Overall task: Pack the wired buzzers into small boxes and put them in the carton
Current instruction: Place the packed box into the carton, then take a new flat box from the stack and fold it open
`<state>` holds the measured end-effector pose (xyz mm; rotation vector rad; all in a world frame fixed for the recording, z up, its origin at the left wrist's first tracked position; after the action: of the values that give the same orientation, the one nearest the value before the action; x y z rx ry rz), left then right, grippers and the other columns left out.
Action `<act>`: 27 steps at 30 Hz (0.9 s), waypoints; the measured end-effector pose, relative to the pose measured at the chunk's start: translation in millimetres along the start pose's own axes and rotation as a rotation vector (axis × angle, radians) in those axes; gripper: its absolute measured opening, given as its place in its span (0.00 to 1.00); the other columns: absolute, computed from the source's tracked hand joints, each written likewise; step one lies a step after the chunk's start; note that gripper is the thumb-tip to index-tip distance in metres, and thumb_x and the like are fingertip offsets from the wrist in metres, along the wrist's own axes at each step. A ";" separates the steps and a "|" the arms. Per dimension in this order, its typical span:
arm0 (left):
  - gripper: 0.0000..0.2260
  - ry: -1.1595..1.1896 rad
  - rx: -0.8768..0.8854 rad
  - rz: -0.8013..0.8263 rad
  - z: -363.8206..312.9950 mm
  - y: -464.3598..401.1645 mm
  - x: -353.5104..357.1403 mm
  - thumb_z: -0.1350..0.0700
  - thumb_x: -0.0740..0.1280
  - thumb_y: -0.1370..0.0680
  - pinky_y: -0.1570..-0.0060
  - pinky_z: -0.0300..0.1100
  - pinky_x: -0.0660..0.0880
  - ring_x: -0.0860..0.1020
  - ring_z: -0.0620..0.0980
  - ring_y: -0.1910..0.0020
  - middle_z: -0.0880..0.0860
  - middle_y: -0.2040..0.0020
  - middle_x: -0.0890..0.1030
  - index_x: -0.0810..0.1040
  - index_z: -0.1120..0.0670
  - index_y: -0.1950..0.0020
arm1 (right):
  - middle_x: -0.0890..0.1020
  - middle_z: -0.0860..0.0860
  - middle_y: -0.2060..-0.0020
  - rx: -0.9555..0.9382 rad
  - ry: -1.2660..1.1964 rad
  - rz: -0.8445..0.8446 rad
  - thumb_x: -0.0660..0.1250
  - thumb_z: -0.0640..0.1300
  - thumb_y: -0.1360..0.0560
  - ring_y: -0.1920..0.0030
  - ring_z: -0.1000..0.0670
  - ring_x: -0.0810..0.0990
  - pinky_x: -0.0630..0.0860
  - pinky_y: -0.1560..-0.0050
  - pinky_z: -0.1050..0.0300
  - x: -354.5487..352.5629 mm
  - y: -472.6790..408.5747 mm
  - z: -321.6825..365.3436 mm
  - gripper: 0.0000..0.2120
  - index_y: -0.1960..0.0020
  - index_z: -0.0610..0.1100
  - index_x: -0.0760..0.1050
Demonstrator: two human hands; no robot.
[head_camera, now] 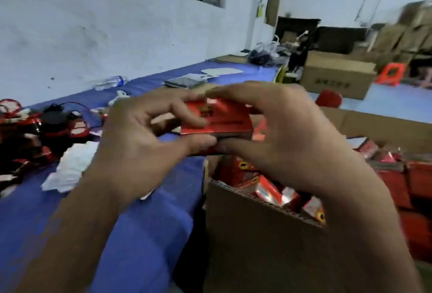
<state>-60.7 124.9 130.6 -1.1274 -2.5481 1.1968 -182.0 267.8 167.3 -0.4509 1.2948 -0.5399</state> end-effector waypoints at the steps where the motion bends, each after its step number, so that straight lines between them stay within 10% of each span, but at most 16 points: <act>1: 0.11 0.028 0.019 0.052 -1.8 -11.1 21.0 0.57 0.82 0.33 0.41 0.46 0.81 0.83 0.45 0.39 0.45 0.43 0.86 0.85 0.47 0.55 | 0.84 0.63 0.45 0.074 0.054 -0.008 0.76 0.57 0.32 0.43 0.61 0.81 0.77 0.42 0.57 -24.6 12.5 -14.8 0.26 0.34 0.58 0.78; 8: 0.13 -0.339 0.084 0.541 -2.5 -49.3 157.0 0.57 0.80 0.29 0.60 0.25 0.69 0.78 0.36 0.56 0.42 0.54 0.81 0.80 0.44 0.53 | 0.82 0.63 0.50 0.603 0.323 0.285 0.81 0.52 0.37 0.49 0.60 0.79 0.76 0.48 0.55 -86.9 69.8 -98.1 0.26 0.42 0.65 0.78; 16: 0.24 -0.640 0.179 0.566 18.8 -41.0 157.8 0.46 0.79 0.30 0.48 0.48 0.73 0.69 0.49 0.47 0.45 0.56 0.74 0.61 0.41 0.66 | 0.79 0.61 0.55 0.599 0.233 0.379 0.80 0.56 0.39 0.54 0.61 0.76 0.69 0.59 0.64 -51.9 63.8 -103.2 0.24 0.46 0.61 0.75; 23: 0.13 -0.623 0.105 0.649 21.2 -36.2 140.2 0.44 0.78 0.31 0.44 0.52 0.76 0.72 0.46 0.45 0.42 0.50 0.76 0.73 0.40 0.62 | 0.74 0.69 0.40 0.639 0.194 0.487 0.76 0.73 0.45 0.39 0.60 0.73 0.71 0.41 0.55 -55.2 72.9 -88.2 0.45 0.31 0.70 0.66; 27: 0.07 -0.525 0.014 0.571 26.0 -32.3 120.4 0.44 0.77 0.29 0.45 0.50 0.77 0.76 0.44 0.47 0.42 0.49 0.80 0.83 0.44 0.56 | 0.78 0.66 0.41 0.576 0.202 0.452 0.71 0.73 0.40 0.40 0.61 0.75 0.71 0.44 0.60 -49.2 58.9 -76.4 0.38 0.32 0.65 0.71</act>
<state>-175.9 175.6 111.3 -1.8260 -2.6251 1.8445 -258.4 343.4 153.6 0.3765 1.3099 -0.5512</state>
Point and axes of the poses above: each hand's wrist, its own y-axis away from the middle knuckle, its own x-axis out of the palm, z = x × y, the point moved 2 cm from there along -y, towards the middle knuckle
